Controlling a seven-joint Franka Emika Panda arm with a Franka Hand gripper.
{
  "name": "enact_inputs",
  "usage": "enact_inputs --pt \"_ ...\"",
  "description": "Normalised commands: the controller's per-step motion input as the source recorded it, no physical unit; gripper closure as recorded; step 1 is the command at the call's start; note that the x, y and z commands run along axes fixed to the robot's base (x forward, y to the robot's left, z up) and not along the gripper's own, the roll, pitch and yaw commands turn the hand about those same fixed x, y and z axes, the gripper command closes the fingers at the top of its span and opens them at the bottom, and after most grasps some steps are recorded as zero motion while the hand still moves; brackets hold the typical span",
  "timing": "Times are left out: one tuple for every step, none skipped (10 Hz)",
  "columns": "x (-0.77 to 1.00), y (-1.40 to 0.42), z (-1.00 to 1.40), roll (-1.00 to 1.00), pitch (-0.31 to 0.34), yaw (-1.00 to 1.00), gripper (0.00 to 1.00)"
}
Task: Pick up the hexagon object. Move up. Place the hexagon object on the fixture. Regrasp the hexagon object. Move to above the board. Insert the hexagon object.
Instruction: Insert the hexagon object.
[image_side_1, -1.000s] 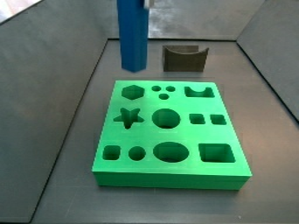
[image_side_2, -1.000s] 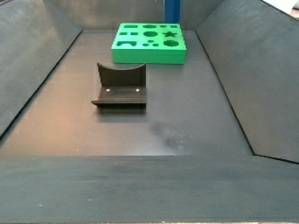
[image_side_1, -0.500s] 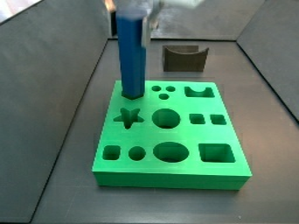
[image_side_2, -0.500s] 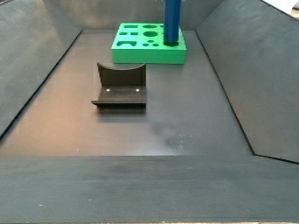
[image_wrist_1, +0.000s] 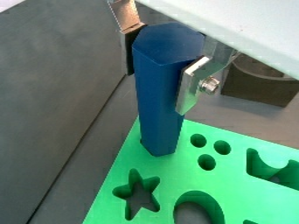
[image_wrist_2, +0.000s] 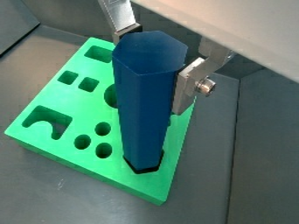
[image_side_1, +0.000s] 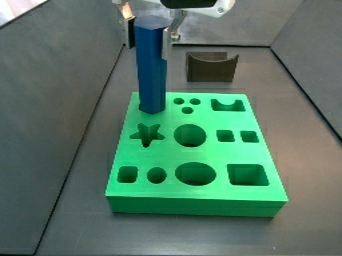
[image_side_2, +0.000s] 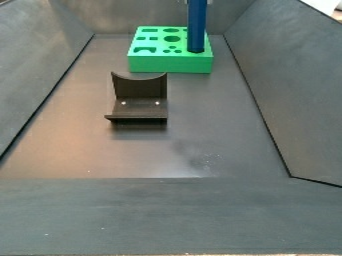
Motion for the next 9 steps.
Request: enact_inputs --pt "0.0 0.15 -0.34 -0.03 -0.004 -0.3 1.0" --pt "0.0 0.19 -0.31 -0.02 -0.006 -0.35 1.0" --pt "0.03 0.22 -0.26 -0.01 0.0 -0.37 1.0" --pt "-0.13 0.28 -0.15 0.0 0.0 -0.23 1.0" --pt "-0.18 0.07 -0.09 0.0 0.0 -0.15 1.0" --pt "-0.17 0.0 -0.29 -0.02 -0.047 -0.06 1.0" --pt "-0.11 -0.18 -0.28 -0.06 -0.067 0.0 1.0" --pt "0.0 -0.23 -0.26 -0.07 -0.046 0.0 1.0" --pt "0.04 -0.27 -0.22 -0.13 -0.041 0.0 1.0"
